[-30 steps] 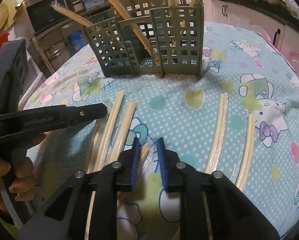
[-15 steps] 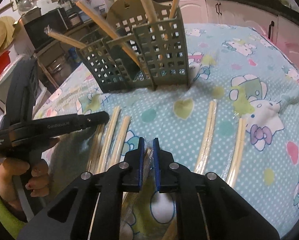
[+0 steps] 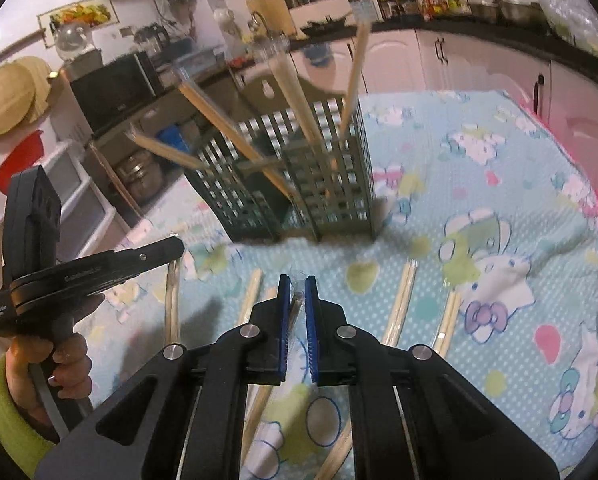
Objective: Organize utensils
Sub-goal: 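Lift both chopsticks and carry them above the green holder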
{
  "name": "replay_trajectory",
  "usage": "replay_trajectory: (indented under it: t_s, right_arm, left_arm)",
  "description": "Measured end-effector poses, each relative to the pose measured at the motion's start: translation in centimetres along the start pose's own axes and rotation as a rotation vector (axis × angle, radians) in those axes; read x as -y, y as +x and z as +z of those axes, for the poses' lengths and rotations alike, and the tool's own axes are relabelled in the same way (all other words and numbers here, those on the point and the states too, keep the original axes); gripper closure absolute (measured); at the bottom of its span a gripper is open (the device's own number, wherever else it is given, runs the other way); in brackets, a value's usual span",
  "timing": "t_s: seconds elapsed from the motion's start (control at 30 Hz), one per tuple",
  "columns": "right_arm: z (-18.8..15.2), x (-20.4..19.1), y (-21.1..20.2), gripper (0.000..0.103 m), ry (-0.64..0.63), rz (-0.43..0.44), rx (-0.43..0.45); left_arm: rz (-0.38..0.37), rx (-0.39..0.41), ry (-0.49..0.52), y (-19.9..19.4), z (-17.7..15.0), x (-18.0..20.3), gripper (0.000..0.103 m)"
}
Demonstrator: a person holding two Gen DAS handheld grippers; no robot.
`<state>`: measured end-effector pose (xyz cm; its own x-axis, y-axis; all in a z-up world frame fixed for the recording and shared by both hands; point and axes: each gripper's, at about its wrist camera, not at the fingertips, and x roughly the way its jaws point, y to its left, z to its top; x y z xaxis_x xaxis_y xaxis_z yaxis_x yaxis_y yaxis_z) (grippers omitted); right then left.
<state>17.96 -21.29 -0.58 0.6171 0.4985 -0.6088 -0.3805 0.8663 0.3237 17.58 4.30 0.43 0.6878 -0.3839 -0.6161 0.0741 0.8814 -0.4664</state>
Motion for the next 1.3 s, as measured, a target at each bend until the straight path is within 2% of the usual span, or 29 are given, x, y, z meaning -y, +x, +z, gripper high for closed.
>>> replay_trajectory:
  t_s: [0.23, 0.63, 1.3]
  right_arm:
    - [1.5, -0.6, -2.8, 0.096, -0.014, 0.012, 0.077]
    - [3.0, -2.1, -6.2, 0.097, -0.051, 0.01, 0.183]
    - [5.0, -2.6, -8.0, 0.097, -0.051, 0.017, 0.259]
  left_arm:
    - [-0.022, 0.073, 0.049, -2.9, 1.0, 2.2, 0.102]
    - [-0.038, 0.125, 0.114, -5.1, 2.0, 4.6, 0.102]
    - [-0.068, 0.195, 0.191, -7.3, 4.6, 7.0, 0.102]
